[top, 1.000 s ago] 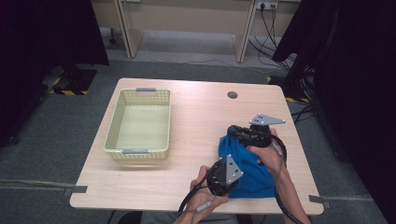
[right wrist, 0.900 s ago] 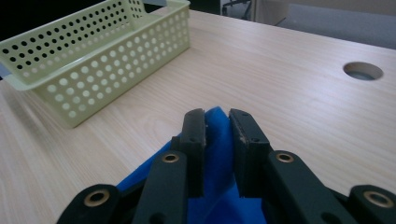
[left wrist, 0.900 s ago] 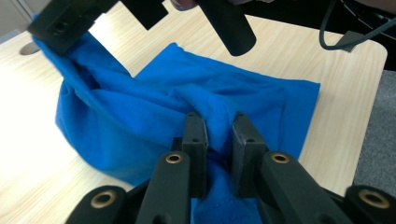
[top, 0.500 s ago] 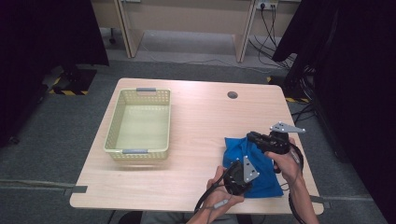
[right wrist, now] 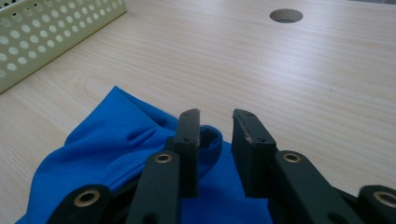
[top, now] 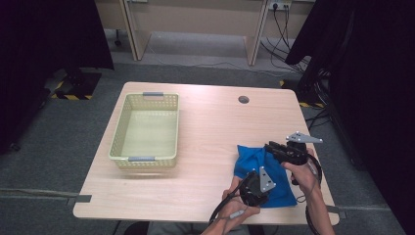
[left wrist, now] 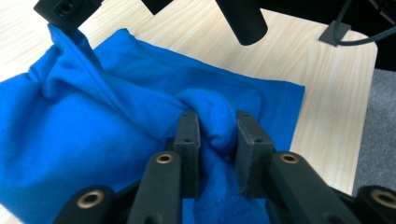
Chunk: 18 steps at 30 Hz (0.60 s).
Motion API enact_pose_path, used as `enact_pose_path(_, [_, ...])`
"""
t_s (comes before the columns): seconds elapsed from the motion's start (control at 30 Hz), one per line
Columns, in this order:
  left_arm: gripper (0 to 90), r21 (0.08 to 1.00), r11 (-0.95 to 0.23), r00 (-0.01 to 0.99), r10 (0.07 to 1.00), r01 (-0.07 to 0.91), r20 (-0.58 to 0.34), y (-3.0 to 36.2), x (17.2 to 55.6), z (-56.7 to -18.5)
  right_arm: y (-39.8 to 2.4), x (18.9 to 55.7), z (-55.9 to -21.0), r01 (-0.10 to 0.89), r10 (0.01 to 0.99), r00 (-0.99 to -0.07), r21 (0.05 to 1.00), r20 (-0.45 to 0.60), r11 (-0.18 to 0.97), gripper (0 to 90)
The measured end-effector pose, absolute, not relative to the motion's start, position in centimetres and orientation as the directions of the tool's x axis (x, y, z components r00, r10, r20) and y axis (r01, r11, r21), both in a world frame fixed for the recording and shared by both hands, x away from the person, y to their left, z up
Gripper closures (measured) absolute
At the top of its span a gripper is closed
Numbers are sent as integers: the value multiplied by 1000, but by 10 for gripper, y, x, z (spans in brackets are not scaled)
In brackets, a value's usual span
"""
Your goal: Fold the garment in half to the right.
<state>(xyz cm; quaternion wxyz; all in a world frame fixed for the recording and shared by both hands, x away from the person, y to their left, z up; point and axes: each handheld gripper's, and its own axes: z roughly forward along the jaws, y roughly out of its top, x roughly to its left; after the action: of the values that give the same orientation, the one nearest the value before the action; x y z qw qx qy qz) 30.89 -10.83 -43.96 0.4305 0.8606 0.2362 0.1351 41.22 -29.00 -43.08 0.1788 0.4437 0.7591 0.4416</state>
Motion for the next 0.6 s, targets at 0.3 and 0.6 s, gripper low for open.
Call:
enact_pose_path(0.3, [632,843,-478,857,513,245,42,-105,304,-426,-298,410,-428,525,858,-504,823,97,215,649])
enact_pose_path(0.6, [535,863,-443,831,554,244,49,-79,306,-414,-302,407,-430,532,864,-493,821,101,208,615])
